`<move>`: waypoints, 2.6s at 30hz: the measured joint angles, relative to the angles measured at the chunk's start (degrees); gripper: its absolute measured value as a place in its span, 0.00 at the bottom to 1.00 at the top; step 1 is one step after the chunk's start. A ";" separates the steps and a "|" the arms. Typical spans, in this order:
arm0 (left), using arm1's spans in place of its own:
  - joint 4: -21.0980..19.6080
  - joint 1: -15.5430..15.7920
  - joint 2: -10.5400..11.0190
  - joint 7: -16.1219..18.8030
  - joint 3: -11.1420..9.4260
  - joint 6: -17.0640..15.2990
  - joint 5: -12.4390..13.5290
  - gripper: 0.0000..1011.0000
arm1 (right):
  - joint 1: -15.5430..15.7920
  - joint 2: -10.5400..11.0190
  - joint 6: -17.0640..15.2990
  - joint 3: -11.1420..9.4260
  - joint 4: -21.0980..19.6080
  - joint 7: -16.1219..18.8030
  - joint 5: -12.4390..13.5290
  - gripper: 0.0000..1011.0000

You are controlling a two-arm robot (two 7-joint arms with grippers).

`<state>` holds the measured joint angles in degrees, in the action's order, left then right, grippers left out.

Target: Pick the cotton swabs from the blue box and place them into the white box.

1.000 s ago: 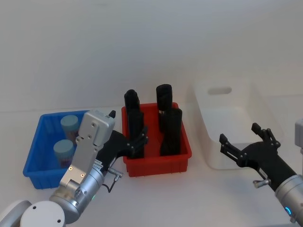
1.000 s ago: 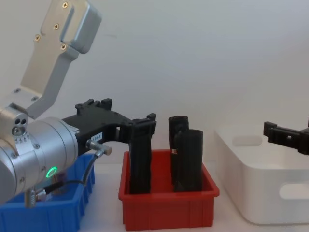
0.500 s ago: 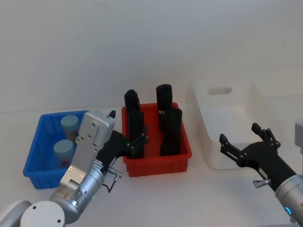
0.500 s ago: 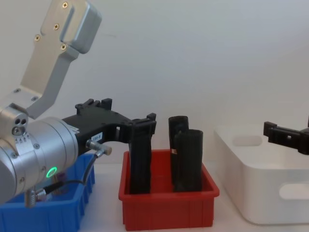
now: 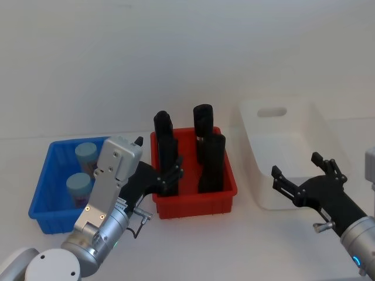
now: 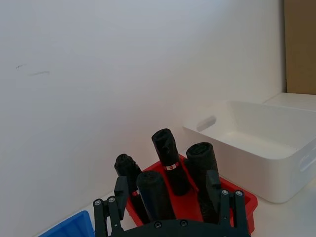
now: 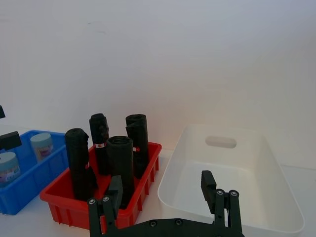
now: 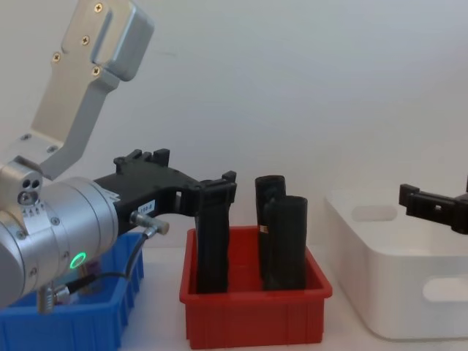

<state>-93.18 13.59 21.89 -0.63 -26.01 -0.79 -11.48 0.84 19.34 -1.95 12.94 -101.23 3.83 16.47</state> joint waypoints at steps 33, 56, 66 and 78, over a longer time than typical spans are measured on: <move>10.14 5.19 1.85 -3.01 6.48 -4.22 -6.07 0.99 | 0.00 0.00 0.00 0.00 0.00 0.00 0.00 0.99; 20.89 9.48 1.39 -4.74 9.52 -8.04 -9.41 0.99 | 0.00 0.00 0.00 0.00 0.00 0.00 0.00 0.99; 22.39 9.46 1.73 -5.22 10.15 -9.84 -9.96 0.99 | 0.00 0.00 0.00 0.00 0.00 0.00 0.00 0.99; 25.49 9.89 1.65 -6.86 10.55 -10.39 -10.31 0.99 | 0.00 0.00 0.00 0.00 0.00 0.00 0.00 0.99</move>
<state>-67.69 23.49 23.54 -7.49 -15.46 -11.18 -21.79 0.84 19.33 -1.95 12.94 -101.23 3.83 16.46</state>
